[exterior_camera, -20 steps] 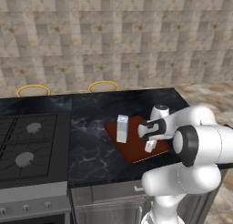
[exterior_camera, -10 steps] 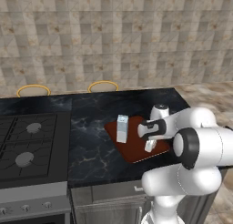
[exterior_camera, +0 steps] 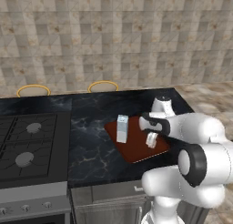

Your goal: Take out the milk from the fridge and place it on the tray on the counter. Then take the sugar cube near the tray and place it in the tray.

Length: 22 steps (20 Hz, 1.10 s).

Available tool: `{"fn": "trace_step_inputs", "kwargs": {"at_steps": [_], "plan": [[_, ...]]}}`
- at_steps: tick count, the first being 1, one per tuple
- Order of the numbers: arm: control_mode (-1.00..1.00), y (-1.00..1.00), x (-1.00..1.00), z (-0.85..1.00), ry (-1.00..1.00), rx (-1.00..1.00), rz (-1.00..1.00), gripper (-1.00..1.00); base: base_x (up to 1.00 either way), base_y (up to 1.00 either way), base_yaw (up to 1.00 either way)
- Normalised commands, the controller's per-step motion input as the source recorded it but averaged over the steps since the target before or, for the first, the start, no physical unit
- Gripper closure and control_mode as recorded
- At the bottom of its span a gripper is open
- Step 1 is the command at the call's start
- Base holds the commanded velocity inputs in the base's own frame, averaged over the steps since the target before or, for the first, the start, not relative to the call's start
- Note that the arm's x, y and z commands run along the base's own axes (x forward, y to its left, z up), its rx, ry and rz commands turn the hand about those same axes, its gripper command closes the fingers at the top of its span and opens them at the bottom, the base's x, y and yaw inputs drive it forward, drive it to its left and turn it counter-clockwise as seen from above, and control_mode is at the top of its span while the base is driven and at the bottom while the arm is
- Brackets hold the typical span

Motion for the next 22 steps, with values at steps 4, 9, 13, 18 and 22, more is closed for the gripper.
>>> {"fn": "trace_step_inputs", "kwargs": {"at_steps": [4,9,13,18,22], "plan": [[-1.0,-0.01,-0.48,0.99,-0.18,0.0,0.0,-1.0,0.0,0.0,0.0],[-1.0,0.0,-0.72,0.97,-0.22,0.0,-0.1,-1.0,0.0,0.0,0.0],[-1.0,0.0,-0.92,0.79,-0.25,0.01,-0.31,-1.0,0.0,0.0,0.0],[-1.0,0.11,-0.95,0.7,-0.2,0.18,-0.45,-1.0,0.0,0.0,0.0],[-1.0,0.03,-0.88,1.0,-0.03,0.45,-0.39,-1.0,0.0,0.0,0.0]]}}
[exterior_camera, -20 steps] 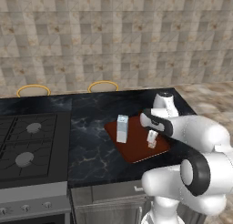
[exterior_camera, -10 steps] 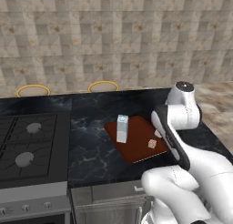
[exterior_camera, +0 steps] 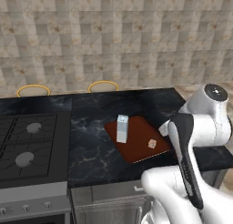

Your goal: Take out the milk from the fridge and place it on the tray on the counter. Then take the sugar cube near the tray and place it in the tray.

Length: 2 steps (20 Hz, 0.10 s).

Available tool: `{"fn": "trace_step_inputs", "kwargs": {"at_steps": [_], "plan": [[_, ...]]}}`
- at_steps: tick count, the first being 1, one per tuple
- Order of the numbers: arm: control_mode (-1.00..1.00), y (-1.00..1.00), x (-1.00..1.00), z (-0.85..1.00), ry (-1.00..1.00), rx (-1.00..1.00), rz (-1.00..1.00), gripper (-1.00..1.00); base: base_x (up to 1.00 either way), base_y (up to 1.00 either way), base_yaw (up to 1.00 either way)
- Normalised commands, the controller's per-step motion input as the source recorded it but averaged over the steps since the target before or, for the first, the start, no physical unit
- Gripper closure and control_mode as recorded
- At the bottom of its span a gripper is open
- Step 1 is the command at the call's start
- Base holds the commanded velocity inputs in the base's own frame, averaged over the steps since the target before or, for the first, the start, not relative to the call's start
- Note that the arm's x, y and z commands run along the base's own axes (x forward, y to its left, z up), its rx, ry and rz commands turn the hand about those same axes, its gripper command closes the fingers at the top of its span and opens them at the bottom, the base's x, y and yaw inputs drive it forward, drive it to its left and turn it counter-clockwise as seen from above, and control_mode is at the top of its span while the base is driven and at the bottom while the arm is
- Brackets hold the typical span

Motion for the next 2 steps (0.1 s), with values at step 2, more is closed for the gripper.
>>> {"fn": "trace_step_inputs", "kwargs": {"at_steps": [2], "plan": [[-1.0,-0.01,-0.84,1.0,-0.06,0.43,-0.17,-1.0,0.0,0.0,0.0]]}}
